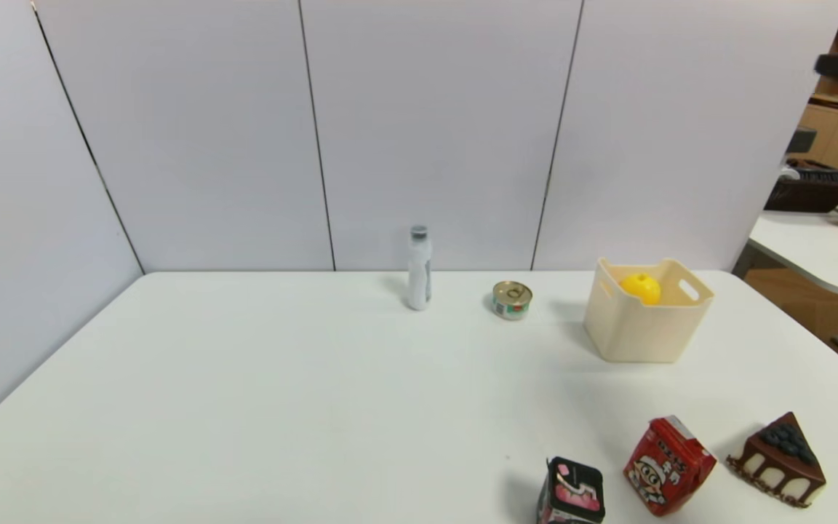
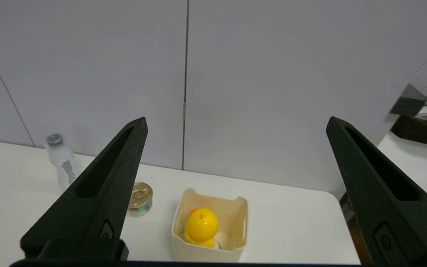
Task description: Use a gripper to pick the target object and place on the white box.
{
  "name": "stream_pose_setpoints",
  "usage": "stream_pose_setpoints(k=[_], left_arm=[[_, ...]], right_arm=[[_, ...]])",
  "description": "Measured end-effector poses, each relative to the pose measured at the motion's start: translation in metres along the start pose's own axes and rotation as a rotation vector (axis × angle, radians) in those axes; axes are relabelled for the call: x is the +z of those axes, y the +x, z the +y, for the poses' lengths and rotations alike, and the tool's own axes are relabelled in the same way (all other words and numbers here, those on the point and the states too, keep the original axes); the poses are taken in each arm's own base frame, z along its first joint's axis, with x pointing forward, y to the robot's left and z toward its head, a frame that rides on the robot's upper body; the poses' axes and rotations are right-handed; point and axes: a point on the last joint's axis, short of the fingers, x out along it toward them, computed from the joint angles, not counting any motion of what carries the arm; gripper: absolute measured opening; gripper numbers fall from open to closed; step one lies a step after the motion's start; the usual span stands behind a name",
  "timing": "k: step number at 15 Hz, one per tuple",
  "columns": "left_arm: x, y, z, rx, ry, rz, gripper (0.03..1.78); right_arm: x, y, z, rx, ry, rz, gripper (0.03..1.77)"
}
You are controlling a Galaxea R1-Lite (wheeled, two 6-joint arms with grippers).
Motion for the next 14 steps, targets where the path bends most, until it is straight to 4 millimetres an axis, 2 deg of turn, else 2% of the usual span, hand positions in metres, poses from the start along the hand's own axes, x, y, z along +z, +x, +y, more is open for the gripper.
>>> stream_pose_setpoints(k=[3,6,10,14], left_arm=[[0.000,0.000,0.000,0.000,0.000,0.000,1.69],[0.000,0.000,0.000,0.000,0.000,0.000,1.69],[0.000,0.000,0.000,0.000,0.000,0.000,1.69],[0.000,0.000,0.000,0.000,0.000,0.000,1.69]], right_arm=[[0.004,-0.052,-0.006,-0.052,-0.008,-0.074,1.68],[-0.011,-0.105,-0.002,-0.089,-0.017,-0.133,1.69],[-0.051,-0.160,0.009,-0.101,-0.012,-0.178,1.69],[-0.096,-0.193,0.018,-0.083,-0.010,-0.226,1.69]])
